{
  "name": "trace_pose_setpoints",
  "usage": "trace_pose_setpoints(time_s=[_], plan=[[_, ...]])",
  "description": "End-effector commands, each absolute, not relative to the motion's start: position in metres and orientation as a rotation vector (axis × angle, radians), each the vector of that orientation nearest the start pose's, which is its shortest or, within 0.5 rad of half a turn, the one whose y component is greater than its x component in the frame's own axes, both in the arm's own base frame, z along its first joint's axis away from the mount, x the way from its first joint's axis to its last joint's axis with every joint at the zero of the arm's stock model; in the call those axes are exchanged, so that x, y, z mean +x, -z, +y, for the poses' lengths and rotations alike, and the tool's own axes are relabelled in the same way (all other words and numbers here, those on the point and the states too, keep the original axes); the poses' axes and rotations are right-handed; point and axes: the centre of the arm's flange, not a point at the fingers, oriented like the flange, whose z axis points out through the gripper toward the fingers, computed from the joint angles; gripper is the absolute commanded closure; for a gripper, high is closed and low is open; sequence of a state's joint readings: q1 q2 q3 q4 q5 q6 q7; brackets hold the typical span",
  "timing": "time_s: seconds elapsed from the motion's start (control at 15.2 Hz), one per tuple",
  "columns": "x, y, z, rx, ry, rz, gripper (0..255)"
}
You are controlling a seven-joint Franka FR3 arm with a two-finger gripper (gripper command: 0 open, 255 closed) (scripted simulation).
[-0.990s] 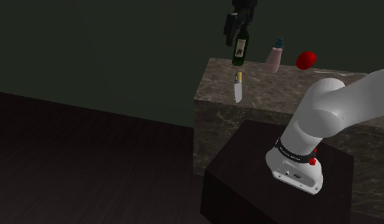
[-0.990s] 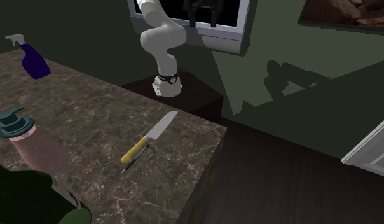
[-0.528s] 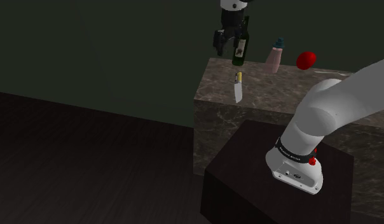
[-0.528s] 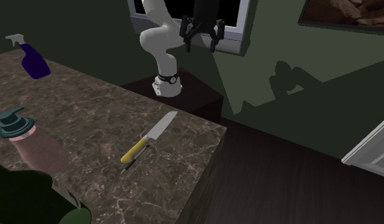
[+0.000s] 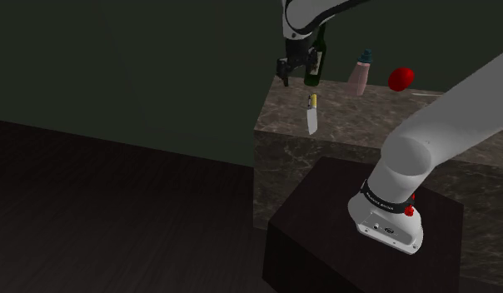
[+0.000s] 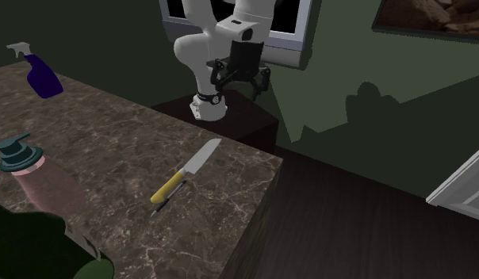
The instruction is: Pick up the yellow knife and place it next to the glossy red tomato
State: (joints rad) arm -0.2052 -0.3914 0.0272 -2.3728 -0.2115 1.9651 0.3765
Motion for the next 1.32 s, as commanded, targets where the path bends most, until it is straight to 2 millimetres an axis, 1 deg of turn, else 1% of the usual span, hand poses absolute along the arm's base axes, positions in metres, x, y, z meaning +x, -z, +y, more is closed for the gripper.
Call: trace_pose_setpoints(time_s=[0.0, 0.26, 0.46, 0.73, 0.92, 0.99, 1.25], plan=[[0.425, -0.454, -0.105, -3.234, -0.021, 0.897, 0], [0.438, -0.416, -0.142, -3.185, -0.077, 1.110, 0], [0.443, -0.387, -0.171, -3.137, -0.119, 1.269, 0], [0.446, -0.350, -0.211, -3.059, -0.175, 1.476, 0], [0.443, -0.322, -0.240, -2.990, -0.217, 1.629, 0], [0.443, -0.317, -0.246, -2.976, -0.225, 1.657, 0], [0.437, -0.297, -0.250, -2.976, -0.225, 1.657, 0]])
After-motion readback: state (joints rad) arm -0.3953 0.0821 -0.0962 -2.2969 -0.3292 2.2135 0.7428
